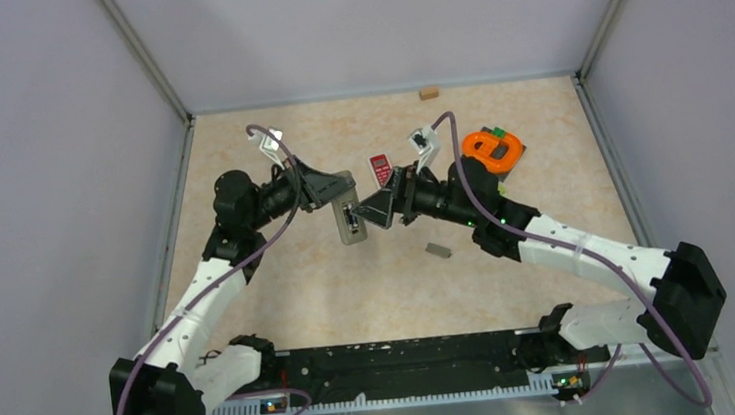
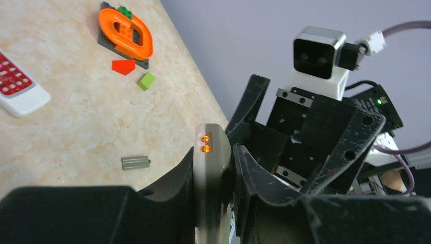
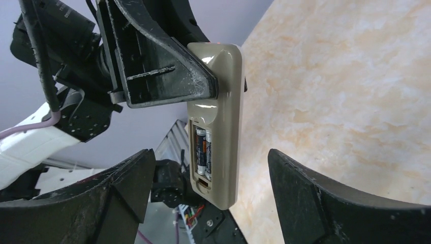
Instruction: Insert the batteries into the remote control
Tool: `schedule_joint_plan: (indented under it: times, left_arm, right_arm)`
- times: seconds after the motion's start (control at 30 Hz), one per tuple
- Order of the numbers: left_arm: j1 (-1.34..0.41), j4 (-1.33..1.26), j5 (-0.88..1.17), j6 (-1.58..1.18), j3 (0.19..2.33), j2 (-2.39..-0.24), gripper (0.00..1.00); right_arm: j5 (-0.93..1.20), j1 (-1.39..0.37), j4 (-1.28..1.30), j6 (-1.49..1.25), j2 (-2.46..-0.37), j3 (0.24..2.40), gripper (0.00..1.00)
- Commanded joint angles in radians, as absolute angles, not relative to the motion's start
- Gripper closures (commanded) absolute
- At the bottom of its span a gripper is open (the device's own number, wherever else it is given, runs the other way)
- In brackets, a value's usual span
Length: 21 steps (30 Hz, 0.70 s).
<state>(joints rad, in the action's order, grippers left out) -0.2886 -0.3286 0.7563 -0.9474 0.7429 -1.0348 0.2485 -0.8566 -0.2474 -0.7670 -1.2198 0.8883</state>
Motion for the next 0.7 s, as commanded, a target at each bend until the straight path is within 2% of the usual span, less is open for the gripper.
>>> schedule_joint_plan:
  times: [0.0, 0.2, 0.33, 0.43, 0.5, 0.57, 0.67]
  left_arm:
    - [-0.289, -0.272, 0.643, -0.948, 0.779, -1.024, 1.00]
    - [-0.289, -0.228, 0.560, -0.983, 0.795, -1.025, 1.00]
    - [-0.288, -0.208, 0.533, -0.995, 0.799, -1.023, 1.00]
    - [-0.289, -0.197, 0.518, -1.005, 0.798, -1.021, 1.00]
    - [-0.288, -0.191, 0.512, -1.013, 0.797, -1.019, 0.97]
    - [-0.288, -0.190, 0.512, -1.019, 0.798, -1.019, 0.94]
    - [-0.288, -0.186, 0.523, -1.026, 0.801, -1.017, 0.90]
  right_arm:
    - [0.169, -0.895, -0.228, -0.696, -1.228, 0.954, 0.16]
    - [-0.127, -0.998, 0.051, -0.565, -1.364, 1.158, 0.16]
    - [-0.184, -1.035, 0.058, -0.526, -1.414, 1.200, 0.16]
    - [-0.206, -1.057, 0.077, -0.499, -1.445, 1.233, 0.20]
    - [-0.220, -1.067, 0.086, -0.481, -1.462, 1.244, 0.31]
    - [-0.208, -1.071, 0.083, -0.464, -1.474, 1.244, 0.47]
    - [-0.181, -1.072, 0.066, -0.437, -1.477, 1.228, 0.59]
